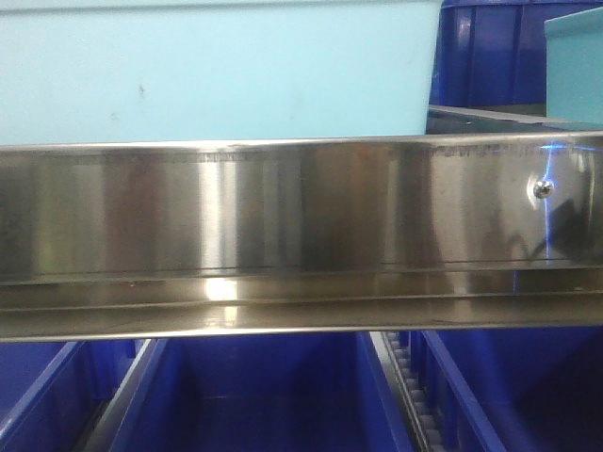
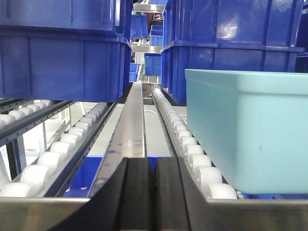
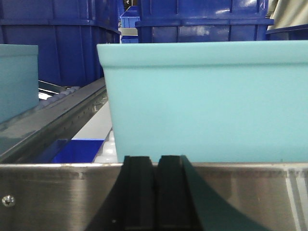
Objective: Move two blue bins to right shelf middle
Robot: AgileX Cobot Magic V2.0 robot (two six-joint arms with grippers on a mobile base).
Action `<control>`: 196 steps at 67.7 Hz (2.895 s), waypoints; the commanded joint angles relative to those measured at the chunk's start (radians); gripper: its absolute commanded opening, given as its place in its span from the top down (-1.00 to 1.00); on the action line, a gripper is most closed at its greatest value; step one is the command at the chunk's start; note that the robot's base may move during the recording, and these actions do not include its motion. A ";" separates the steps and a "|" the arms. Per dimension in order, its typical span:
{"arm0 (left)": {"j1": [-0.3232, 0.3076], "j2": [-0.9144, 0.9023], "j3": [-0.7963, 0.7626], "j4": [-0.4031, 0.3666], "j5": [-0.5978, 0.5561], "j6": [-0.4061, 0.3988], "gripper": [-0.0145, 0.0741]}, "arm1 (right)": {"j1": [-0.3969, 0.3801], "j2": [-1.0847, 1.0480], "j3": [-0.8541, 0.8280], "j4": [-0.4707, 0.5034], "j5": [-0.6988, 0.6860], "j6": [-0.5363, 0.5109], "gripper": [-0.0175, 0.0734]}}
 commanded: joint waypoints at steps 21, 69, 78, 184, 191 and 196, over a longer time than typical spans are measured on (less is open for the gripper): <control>0.001 -0.004 -0.003 -0.004 -0.062 -0.001 0.92 | 0.001 -0.003 0.000 0.002 -0.019 -0.007 0.97; 0.001 -0.004 -0.056 -0.013 -0.237 -0.001 0.92 | 0.001 -0.003 -0.029 0.046 -0.277 -0.007 0.97; 0.001 0.004 -0.282 -0.018 -0.026 -0.001 0.92 | 0.001 -0.003 -0.268 0.046 -0.129 -0.007 0.97; -0.109 1.438 -1.560 -0.041 1.142 0.008 -0.68 | 0.437 1.608 -1.760 -0.120 1.017 0.203 -0.64; -0.109 1.489 -1.560 -0.041 1.141 0.020 -0.68 | 0.437 1.675 -1.760 -0.092 1.011 0.206 -0.64; -0.109 1.522 -1.560 -0.047 1.141 0.020 -0.68 | 0.437 1.712 -1.760 -0.071 1.000 0.206 -0.64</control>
